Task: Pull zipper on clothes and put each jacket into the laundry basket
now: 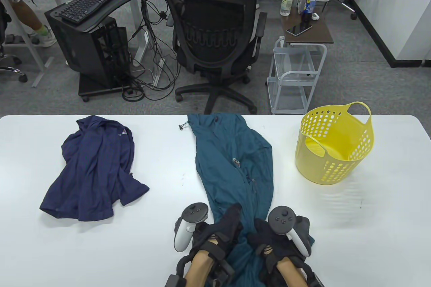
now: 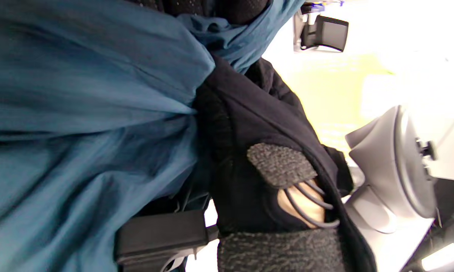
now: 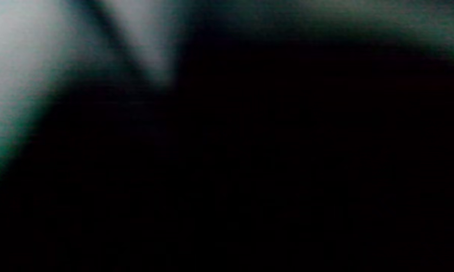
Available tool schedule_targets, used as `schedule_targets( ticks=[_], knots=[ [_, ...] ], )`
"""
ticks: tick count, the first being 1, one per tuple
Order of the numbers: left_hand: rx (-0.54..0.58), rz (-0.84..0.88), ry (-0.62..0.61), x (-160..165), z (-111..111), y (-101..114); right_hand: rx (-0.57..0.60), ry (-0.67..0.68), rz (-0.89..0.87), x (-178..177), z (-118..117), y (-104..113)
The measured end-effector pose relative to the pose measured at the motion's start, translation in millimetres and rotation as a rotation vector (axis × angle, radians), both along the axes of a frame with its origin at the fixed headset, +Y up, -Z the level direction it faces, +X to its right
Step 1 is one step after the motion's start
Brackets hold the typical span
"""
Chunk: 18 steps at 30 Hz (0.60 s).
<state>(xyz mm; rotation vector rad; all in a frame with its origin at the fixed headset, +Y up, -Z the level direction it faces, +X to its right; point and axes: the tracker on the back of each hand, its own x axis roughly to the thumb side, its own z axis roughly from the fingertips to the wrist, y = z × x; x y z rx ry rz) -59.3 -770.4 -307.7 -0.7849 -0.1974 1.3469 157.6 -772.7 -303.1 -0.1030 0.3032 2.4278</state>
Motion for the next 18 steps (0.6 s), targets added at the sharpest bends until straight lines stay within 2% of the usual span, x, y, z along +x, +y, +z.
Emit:
schedule_targets(
  ticks=[6,12,15,18],
  knots=[
    [0.323,0.034,-0.021,-3.4,0.8,41.7,0.183,0.021,-0.362,27.4,3.2,14.4],
    [0.493,0.191,-0.008,1.4,11.0,72.3,0.368,0.046,-0.537,45.9,13.3,33.0],
    [0.59,0.279,0.036,-9.3,18.7,93.8,0.442,0.063,-0.642,60.3,19.6,47.3],
    [0.669,0.27,0.099,-24.2,22.6,107.4,0.489,0.118,-0.709,67.8,22.4,56.4]
  ],
)
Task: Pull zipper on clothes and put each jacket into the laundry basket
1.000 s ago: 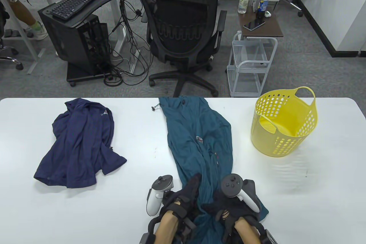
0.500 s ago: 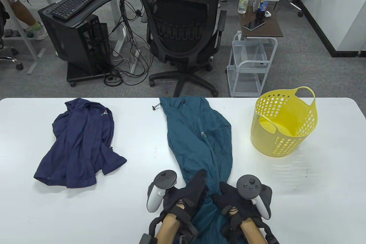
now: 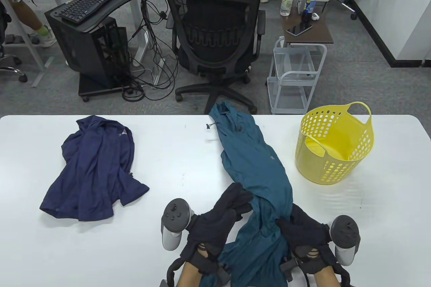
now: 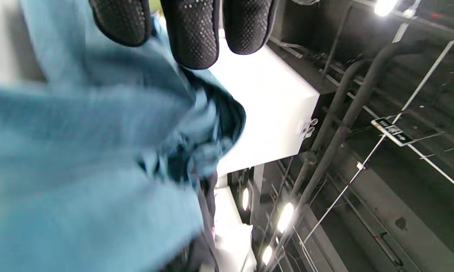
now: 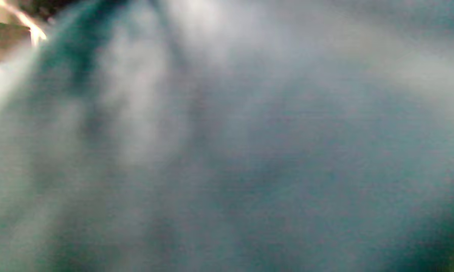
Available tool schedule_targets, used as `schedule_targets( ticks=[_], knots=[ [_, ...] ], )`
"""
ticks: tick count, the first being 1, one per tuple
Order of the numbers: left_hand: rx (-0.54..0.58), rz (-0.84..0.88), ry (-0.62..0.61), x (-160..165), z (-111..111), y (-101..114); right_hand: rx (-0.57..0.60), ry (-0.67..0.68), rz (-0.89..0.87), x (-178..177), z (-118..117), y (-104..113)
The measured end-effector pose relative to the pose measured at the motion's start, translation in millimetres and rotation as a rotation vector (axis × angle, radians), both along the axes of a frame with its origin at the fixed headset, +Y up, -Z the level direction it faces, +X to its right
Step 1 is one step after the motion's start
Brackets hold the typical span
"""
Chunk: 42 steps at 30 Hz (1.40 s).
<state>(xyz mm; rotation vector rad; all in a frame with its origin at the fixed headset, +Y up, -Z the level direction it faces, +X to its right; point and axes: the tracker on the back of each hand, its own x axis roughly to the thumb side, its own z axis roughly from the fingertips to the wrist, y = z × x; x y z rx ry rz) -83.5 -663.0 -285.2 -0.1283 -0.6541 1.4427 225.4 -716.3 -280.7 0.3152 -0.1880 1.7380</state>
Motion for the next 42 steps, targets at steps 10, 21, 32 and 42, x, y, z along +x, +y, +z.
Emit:
schedule_targets(
  ticks=[10,21,32,42],
  knots=[
    [0.256,-0.999,0.268,17.3,-0.7,-12.0,0.141,0.159,-0.023,-16.8,13.6,20.5],
    [-0.515,-0.355,-0.163,27.8,-21.5,-78.2,0.111,0.065,0.156,-8.8,12.3,18.4],
    [-0.34,-0.299,0.101,28.2,-9.9,-50.9,0.137,-0.223,0.72,-33.8,22.0,20.3],
    [-0.327,-0.26,-0.141,57.2,1.1,-53.6,-0.06,-0.014,0.548,-26.1,6.2,-0.4]
  ],
)
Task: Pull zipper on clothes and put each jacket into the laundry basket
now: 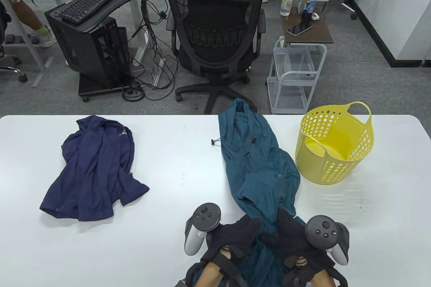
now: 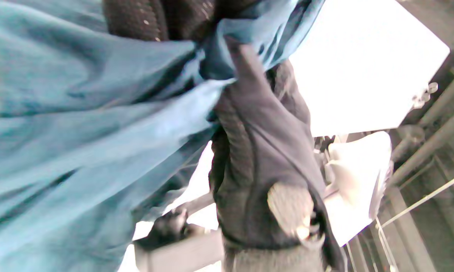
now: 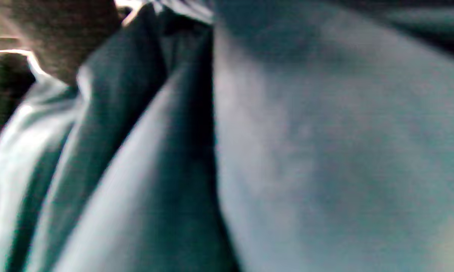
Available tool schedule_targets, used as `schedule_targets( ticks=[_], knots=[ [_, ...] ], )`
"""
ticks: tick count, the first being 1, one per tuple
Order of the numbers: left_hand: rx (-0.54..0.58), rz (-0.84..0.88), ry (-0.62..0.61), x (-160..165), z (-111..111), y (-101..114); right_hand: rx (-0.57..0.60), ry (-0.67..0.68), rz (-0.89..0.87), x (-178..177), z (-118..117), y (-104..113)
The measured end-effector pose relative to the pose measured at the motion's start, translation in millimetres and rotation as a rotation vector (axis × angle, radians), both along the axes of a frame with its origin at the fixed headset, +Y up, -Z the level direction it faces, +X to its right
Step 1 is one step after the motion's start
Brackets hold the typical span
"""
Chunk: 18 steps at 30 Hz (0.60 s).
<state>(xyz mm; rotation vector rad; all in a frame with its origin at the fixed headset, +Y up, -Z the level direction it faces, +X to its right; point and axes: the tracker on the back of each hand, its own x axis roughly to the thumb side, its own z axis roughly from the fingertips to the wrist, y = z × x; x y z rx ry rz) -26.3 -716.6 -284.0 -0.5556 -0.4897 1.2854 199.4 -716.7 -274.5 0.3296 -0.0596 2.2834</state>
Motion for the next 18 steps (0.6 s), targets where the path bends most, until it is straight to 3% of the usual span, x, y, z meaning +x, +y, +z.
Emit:
schedule_targets(
  ticks=[4,8,9,10,12,13,15,18],
  knots=[
    [0.161,-0.163,0.163,-10.7,3.6,17.7,0.042,-0.047,-0.04,3.2,-0.6,1.0],
    [0.444,-0.385,0.441,-26.9,13.8,42.2,0.102,-0.029,-0.11,4.2,4.2,7.1],
    [0.542,-0.447,0.443,-27.1,15.1,45.6,0.13,0.003,-0.151,3.3,5.7,10.2],
    [0.648,-0.491,0.356,-25.3,14.8,49.4,0.15,0.065,-0.202,0.8,7.6,14.0],
    [0.721,-0.53,0.107,-18.9,13.2,49.9,0.178,0.156,-0.297,-6.6,12.6,19.7],
    [0.703,-0.503,0.053,-15.9,13.4,47.7,0.184,0.194,-0.342,-11.6,15.4,22.5],
    [0.708,-0.391,0.116,-13.2,17.8,46.4,0.194,0.221,-0.358,-20.0,22.1,26.6],
    [0.95,-0.424,0.308,-18.3,21.3,55.7,0.237,0.215,-0.287,-22.5,27.3,32.3]
  ],
)
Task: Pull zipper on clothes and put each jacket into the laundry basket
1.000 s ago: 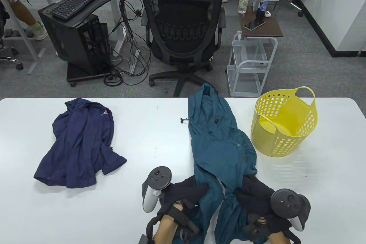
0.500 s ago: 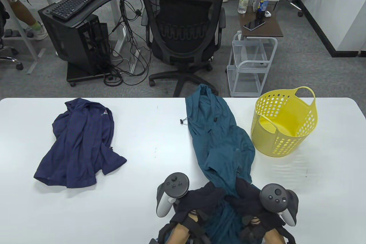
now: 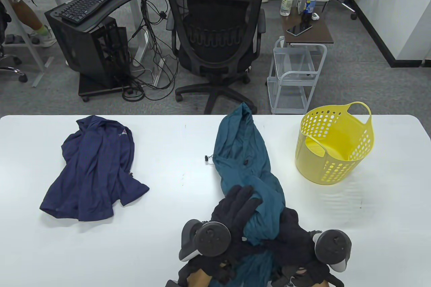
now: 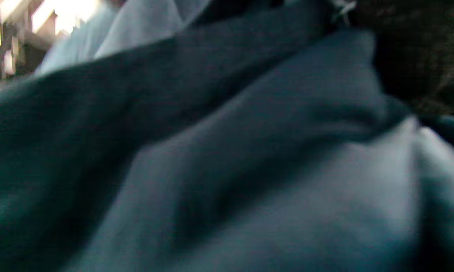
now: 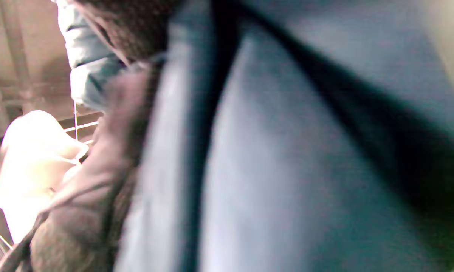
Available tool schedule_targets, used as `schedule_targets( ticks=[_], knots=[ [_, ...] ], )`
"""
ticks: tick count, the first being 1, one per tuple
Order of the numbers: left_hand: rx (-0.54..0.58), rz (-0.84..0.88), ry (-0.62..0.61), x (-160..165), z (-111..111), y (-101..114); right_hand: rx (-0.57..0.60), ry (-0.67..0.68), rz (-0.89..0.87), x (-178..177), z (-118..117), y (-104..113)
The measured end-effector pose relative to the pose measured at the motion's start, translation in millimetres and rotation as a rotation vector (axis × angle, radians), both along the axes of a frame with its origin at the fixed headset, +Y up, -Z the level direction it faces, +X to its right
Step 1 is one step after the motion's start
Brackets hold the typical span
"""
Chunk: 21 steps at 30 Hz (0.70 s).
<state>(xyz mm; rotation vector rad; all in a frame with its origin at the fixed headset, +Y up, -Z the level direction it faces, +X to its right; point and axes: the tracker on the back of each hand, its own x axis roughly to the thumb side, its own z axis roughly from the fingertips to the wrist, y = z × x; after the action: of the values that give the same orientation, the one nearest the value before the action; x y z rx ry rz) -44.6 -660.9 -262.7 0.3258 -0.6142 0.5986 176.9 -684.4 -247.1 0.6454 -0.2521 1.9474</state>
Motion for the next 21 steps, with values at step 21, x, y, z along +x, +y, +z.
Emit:
schedule_targets(
  ticks=[21],
  knots=[
    [0.181,0.077,0.108,10.4,25.0,15.8,-0.133,-0.135,0.139,-14.8,-19.6,-30.1]
  ],
)
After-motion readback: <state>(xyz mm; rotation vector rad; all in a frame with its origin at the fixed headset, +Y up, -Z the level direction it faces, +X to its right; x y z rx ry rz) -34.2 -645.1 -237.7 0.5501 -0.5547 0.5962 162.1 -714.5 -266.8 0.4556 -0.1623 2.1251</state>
